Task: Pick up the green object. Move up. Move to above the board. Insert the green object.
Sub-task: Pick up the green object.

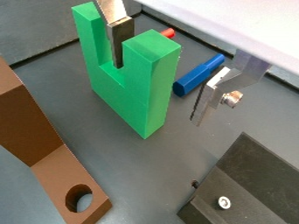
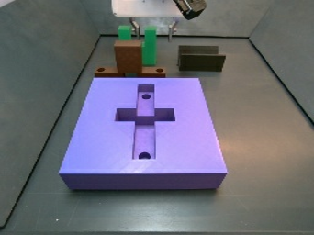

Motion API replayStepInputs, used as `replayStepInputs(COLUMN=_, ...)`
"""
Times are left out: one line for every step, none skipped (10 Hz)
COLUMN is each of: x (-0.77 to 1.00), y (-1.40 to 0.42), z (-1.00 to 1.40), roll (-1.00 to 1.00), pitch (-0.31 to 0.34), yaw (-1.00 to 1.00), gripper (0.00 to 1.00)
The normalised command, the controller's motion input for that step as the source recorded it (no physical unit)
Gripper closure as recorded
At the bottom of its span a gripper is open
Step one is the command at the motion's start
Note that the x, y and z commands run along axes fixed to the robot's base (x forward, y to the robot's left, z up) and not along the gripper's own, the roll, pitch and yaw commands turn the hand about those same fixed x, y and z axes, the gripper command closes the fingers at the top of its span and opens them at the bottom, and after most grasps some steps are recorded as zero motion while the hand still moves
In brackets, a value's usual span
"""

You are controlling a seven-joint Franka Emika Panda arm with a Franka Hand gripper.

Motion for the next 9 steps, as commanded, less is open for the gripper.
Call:
replayStepInputs(x=0.0, y=0.0, z=-0.1, roll=0.0, pitch=-0.017, yaw=-0.06, gripper=0.0)
replayStepInputs(x=0.0, y=0.0, z=-0.11, roll=0.0, pitch=-0.021, yaw=-0.09, gripper=0.0)
replayStepInputs(x=0.0, y=0.0, z=-0.09, roll=0.0, pitch=-0.021, yaw=-0.07, gripper=0.0)
replayStepInputs(x=0.0, y=0.0, z=-0.03, roll=0.0, pitch=-0.001, yaw=-0.07, gripper=0.0)
replayStepInputs(x=0.0, y=0.0, z=0.0, roll=0.0, pitch=0.0, yaw=-0.05, gripper=0.0)
replayStepInputs(x=0.0, y=0.0, z=0.0, roll=0.0, pitch=0.0, yaw=0.0, gripper=0.0)
replayStepInputs(x=0.0, y=0.0, z=0.0, roll=0.0, pitch=0.0, yaw=0.0, gripper=1.0)
replayStepInputs(x=0.0, y=0.0, z=0.0, roll=0.0, pitch=0.0, yaw=0.0, gripper=1.0)
replayStepInputs(x=0.0, y=0.0, z=0.0, roll=0.0, pitch=0.0, yaw=0.0, gripper=1.0)
